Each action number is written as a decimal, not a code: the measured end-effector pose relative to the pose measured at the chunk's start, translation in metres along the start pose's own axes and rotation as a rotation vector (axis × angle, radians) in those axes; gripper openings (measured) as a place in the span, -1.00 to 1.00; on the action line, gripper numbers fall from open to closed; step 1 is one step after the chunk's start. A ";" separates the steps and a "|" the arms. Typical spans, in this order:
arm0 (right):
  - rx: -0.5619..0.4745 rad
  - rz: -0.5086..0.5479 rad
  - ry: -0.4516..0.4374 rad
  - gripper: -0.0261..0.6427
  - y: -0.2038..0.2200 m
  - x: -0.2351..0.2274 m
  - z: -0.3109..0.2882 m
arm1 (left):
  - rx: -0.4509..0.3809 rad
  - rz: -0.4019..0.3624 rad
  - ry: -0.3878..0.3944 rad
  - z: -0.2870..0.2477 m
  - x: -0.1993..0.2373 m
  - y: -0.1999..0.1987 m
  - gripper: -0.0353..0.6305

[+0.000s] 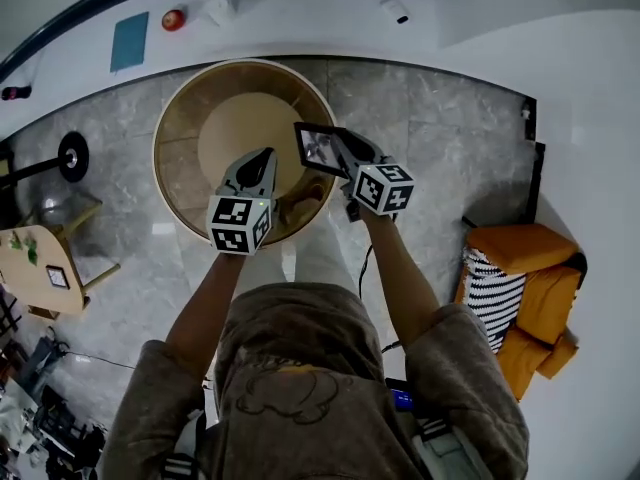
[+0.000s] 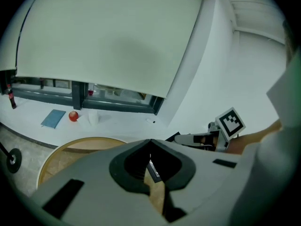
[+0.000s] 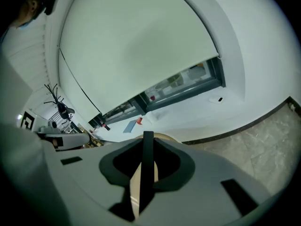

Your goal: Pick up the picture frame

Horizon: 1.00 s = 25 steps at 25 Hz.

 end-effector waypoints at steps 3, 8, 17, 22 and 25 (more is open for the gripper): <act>-0.039 0.053 0.015 -0.68 -0.019 0.026 0.033 | -0.017 -0.033 0.024 0.031 -0.014 -0.017 -0.84; -0.094 0.157 0.040 -0.68 -0.044 0.069 0.087 | -0.069 -0.072 0.052 0.082 -0.034 -0.047 -0.84; -0.202 0.276 0.044 -0.68 -0.060 0.131 0.160 | -0.181 -0.167 0.066 0.145 -0.070 -0.085 -0.84; -0.252 0.288 0.051 -0.68 -0.059 0.156 0.185 | -0.237 -0.177 0.080 0.173 -0.077 -0.100 -0.84; -0.282 0.292 0.045 -0.68 -0.057 0.169 0.195 | -0.263 -0.184 0.061 0.188 -0.074 -0.104 -0.84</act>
Point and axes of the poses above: the fingertips, and each gripper's own axes: z backward along the fingers, x to its left, y out of its underside, the point moved 5 cm from there along z, backward along the fingers, and after that the axes turned 4 degrees about x, right-handed, at the moved point
